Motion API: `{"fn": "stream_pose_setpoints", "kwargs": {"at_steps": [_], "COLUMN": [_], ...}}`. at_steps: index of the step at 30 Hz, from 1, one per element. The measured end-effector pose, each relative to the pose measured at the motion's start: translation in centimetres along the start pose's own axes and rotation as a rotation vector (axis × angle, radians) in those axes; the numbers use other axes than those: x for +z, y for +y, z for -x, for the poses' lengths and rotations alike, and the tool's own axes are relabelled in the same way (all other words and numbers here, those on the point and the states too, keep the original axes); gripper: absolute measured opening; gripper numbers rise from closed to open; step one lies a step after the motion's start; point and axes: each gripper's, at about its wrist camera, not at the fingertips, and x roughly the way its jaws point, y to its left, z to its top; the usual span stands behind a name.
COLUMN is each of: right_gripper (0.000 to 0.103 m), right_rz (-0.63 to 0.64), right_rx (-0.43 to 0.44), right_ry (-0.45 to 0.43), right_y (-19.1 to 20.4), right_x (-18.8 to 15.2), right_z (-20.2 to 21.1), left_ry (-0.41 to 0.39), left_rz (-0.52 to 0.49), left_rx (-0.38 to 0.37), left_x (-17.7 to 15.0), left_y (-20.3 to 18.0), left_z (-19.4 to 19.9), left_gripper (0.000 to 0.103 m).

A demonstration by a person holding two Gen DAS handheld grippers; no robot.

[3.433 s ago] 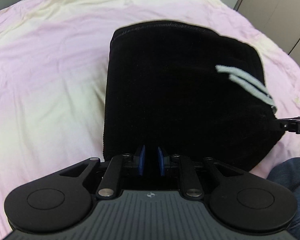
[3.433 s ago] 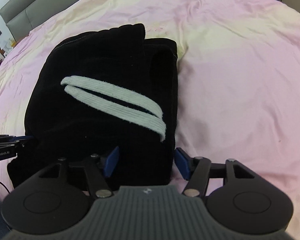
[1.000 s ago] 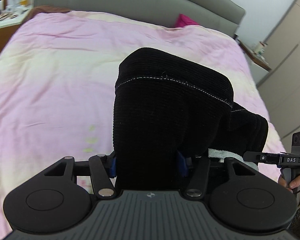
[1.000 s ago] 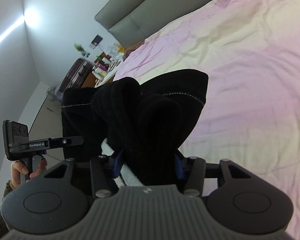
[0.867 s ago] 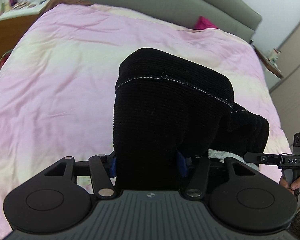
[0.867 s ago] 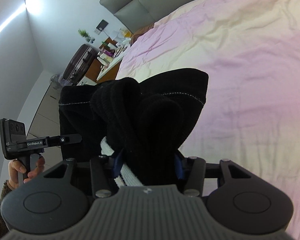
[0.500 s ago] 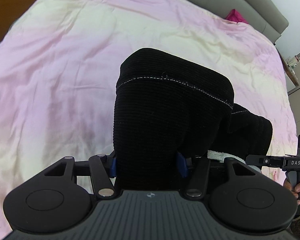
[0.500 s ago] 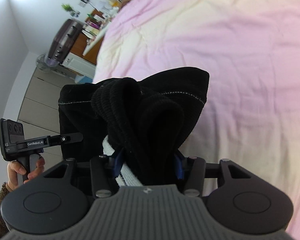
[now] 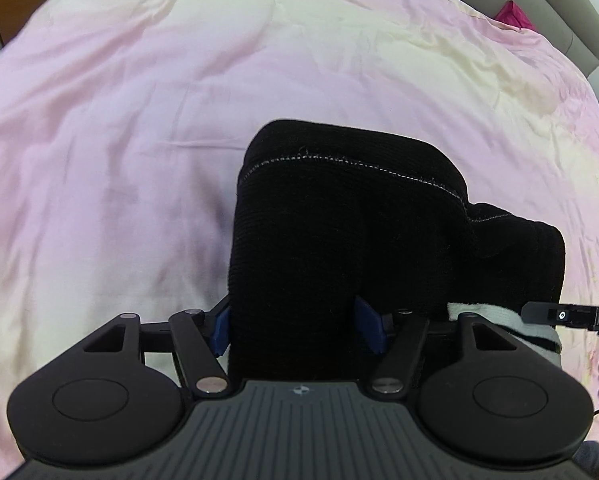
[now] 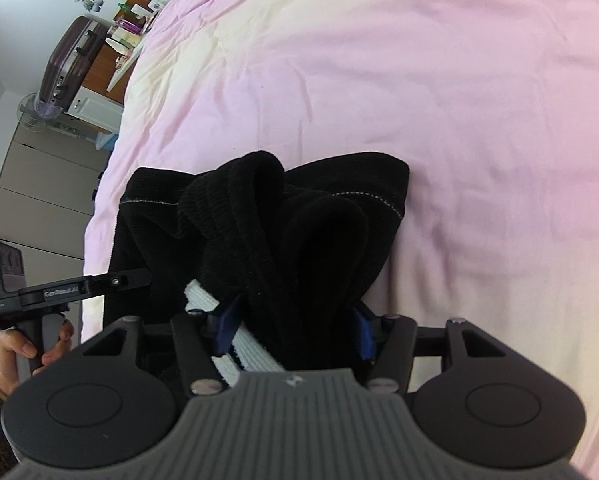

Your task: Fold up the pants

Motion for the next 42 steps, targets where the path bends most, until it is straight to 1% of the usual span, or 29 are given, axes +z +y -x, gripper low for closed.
{"fn": "stream_pose_setpoints", "kwargs": {"at_steps": [2, 4, 6, 7, 8, 9, 10, 11, 13, 15, 16, 17, 18, 19, 20, 21, 23, 25, 26, 28, 29, 30, 31, 32, 33, 34, 35, 39, 42], "right_gripper": [0.059, 0.061, 0.061, 0.059, 0.057, 0.047, 0.039, 0.037, 0.026, 0.021, 0.018, 0.018, 0.016, 0.016, 0.016, 0.019, 0.019, 0.02, 0.02, 0.024, 0.025, 0.025, 0.026, 0.026, 0.026, 0.026, 0.026, 0.025, 0.025], "right_rz": [0.037, 0.096, 0.183, 0.226, 0.269, 0.316, 0.362, 0.412, 0.514, 0.566, 0.571, 0.572, 0.576, 0.573, 0.556, 0.522, 0.464, 0.489, 0.507, 0.5, 0.49, 0.487, 0.491, 0.497, 0.502, 0.502, 0.499, 0.5, 0.506], "right_rx": [-0.044, -0.095, -0.167, -0.181, -0.179, -0.175, -0.181, -0.194, -0.223, -0.231, -0.234, -0.256, -0.298, -0.326, -0.329, -0.326, -0.316, -0.333, -0.344, -0.347, -0.346, -0.348, -0.354, -0.36, -0.364, -0.364, -0.361, -0.356, -0.362], "right_ry": [-0.015, -0.053, -0.11, -0.137, -0.157, -0.172, -0.184, -0.197, -0.214, -0.187, -0.162, -0.15, -0.151, -0.144, -0.137, -0.138, -0.139, -0.137, -0.136, -0.141, -0.145, -0.15, -0.153, -0.156, -0.157, -0.156, -0.155, -0.151, -0.155], "right_y": [0.5, 1.5, 2.8, 3.4, 4.1, 4.8, 5.6, 6.4, 7.8, 8.2, 8.0, 7.6, 7.0, 6.2, 5.4, 4.6, 4.0, 4.5, 4.7, 4.7, 4.7, 4.7, 4.7, 4.8, 4.9, 4.8, 4.8, 4.9, 5.0], "right_x": [-0.2, -0.8, -1.9, -2.7, -3.6, -4.6, -5.8, -7.1, -9.6, -11.4, -12.1, -12.6, -12.9, -12.9, -12.8, -12.6, -12.3, -12.2, -12.2, -12.4, -12.4, -12.4, -12.4, -12.5, -12.6, -12.5, -12.5, -12.7, -12.9], "right_z": [0.9, 2.3, 4.4, 5.6, 6.5, 7.4, 8.0, 8.5, 8.2, 7.1, 6.1, 5.1, 4.0, 3.0, 2.3, 1.8, 1.6, 1.6, 1.5, 1.1, 1.1, 1.0, 0.9, 0.9, 0.8, 0.8, 0.9, 1.0, 1.0], "left_ry": [-0.042, -0.1, -0.12, -0.124, -0.125, -0.122, -0.114, -0.103, -0.086, -0.066, -0.06, -0.062, -0.045, -0.018, -0.01, -0.019, -0.062, -0.109, -0.12, -0.135, -0.133, -0.144, -0.162, -0.161, -0.144, -0.131, -0.126, -0.125, -0.119], "left_rz": [-0.042, -0.087, -0.133, -0.164, -0.194, -0.223, -0.249, -0.271, -0.301, -0.309, -0.309, -0.321, -0.331, -0.32, -0.288, -0.258, -0.201, -0.185, -0.189, -0.207, -0.214, -0.215, -0.208, -0.19, -0.171, -0.16, -0.149, -0.155, -0.248], "left_rx": [0.036, 0.057, 0.055, 0.055, 0.056, 0.056, 0.058, 0.063, 0.086, 0.11, 0.12, 0.146, 0.176, 0.171, 0.138, 0.119, 0.087, 0.067, 0.062, 0.057, 0.068, 0.099, 0.137, 0.162, 0.175, 0.173, 0.163, 0.158, 0.2], "left_x": [-0.6, -1.4, -2.9, -3.8, -4.9, -5.7, -6.7, -7.8, -9.8, -11.7, -12.3, -12.9, -13.5, -14.0, -14.6, -15.1, -15.8, -17.0, -17.5, -18.7, -19.1, -19.5, -19.8, -19.9, -19.8, -19.9, -20.0, -20.7, -21.4], "left_y": [-0.4, -1.0, -1.3, -1.7, -2.0, -2.4, -2.6, -2.9, -3.2, -2.9, -2.7, -2.6, -2.3, -1.8, -1.0, -0.3, 0.9, 1.5, 1.4, 1.3, 1.1, 0.9, 0.7, 0.7, 0.8, 0.9, 1.0, 1.4, 0.2], "left_z": [1.9, 4.3, 6.4, 7.3, 8.0, 8.3, 8.5, 8.3, 7.6, 6.1, 5.5, 4.8, 4.0, 3.3, 3.3, 3.7, 5.3, 7.1, 7.7, 8.1, 7.8, 7.3, 6.8, 6.1, 5.3, 4.7, 4.4, 4.7, 5.5], "left_gripper": [0.072, 0.072, 0.072, 0.072, 0.072, 0.071, 0.07, 0.068, 0.066, 0.063, 0.064, 0.064, 0.064, 0.064, 0.064, 0.064, 0.065, 0.069, 0.073, 0.079, 0.08, 0.08, 0.078, 0.071, 0.056, 0.048, 0.036, 0.02, 0.016]}}
